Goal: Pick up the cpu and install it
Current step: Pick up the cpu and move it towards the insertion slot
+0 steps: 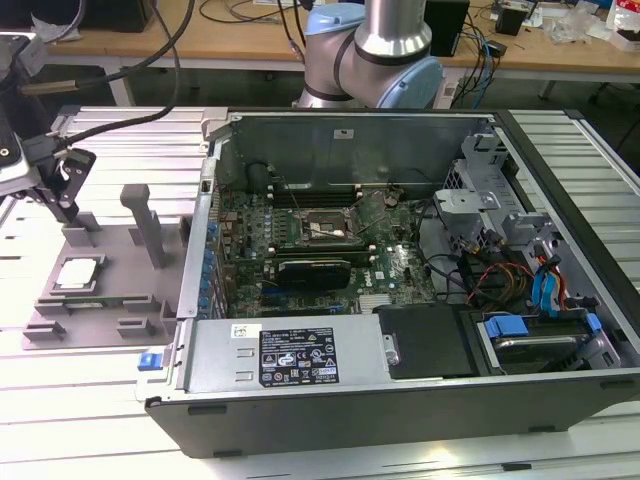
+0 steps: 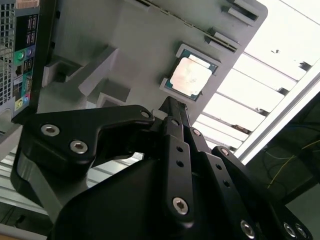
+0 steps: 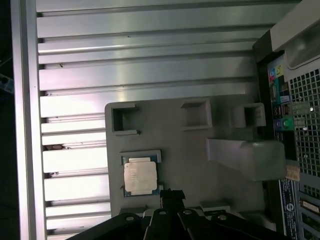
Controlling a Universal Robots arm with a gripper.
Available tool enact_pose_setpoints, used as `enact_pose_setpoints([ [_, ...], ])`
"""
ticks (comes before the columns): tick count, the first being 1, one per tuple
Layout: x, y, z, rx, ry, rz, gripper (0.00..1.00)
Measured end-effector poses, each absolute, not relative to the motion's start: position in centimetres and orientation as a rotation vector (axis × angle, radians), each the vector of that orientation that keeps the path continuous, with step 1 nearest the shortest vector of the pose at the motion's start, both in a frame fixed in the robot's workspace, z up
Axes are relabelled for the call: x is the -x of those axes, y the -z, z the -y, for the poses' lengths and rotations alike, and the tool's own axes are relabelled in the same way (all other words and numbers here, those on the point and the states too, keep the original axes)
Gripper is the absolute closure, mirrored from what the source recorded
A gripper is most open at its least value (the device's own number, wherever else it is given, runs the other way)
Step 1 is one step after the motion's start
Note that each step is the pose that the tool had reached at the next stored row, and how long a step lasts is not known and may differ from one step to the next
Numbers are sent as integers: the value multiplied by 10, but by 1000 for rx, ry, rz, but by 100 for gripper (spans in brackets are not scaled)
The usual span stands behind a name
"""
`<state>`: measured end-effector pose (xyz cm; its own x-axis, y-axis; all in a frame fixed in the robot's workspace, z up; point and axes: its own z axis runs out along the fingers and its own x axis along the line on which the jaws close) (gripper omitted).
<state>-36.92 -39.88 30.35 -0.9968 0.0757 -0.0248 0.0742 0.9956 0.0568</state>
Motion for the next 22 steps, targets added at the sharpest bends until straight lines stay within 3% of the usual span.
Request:
enact_pose_setpoints([
  [22, 392, -252, 402, -118, -87, -3111, 89],
])
